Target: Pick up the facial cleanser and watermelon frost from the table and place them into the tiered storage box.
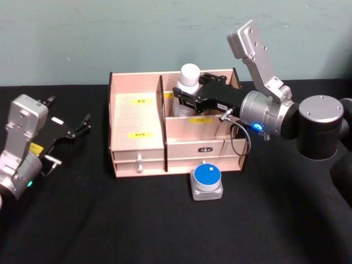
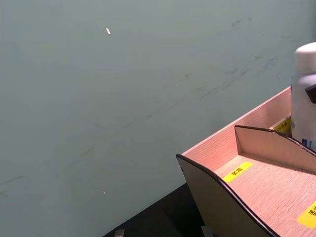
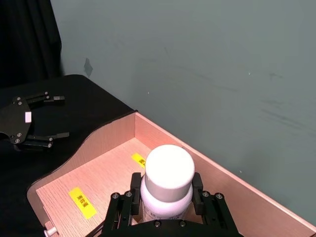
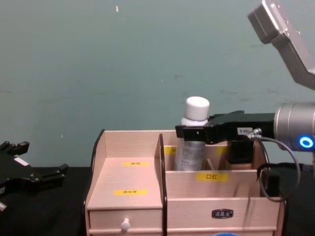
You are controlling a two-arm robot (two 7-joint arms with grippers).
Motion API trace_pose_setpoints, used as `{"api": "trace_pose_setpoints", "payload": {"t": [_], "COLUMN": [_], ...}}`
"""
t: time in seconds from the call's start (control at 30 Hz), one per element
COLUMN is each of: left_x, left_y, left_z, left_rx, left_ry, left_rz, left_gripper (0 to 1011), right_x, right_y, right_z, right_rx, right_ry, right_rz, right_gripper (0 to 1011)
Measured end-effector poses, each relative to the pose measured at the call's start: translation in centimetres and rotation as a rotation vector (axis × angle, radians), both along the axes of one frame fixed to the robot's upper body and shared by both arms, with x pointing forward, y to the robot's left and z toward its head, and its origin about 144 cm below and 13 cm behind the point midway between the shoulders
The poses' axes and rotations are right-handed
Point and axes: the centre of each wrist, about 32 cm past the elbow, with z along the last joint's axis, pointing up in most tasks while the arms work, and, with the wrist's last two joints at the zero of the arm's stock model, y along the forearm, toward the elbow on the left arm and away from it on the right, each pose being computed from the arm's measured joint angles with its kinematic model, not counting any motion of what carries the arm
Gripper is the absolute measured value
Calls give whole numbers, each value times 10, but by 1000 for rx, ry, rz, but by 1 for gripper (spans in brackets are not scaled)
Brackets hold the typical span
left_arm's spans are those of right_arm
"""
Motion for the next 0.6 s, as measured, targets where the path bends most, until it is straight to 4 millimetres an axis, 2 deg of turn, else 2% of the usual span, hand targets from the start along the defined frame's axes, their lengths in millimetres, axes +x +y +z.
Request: {"api": "trace_pose_setpoints", "payload": {"t": [0.6], "left_x": [0], "left_y": [0], "left_z": [0], "left_rx": [0], "left_ry": [0], "left_rz": [0], "left_gripper": [1001], "right_x": [4], "right_y": [4], "right_z": [-5], "right_rx": [-12], "right_ry": [13], "right_rz": [5], "right_gripper": [601]}}
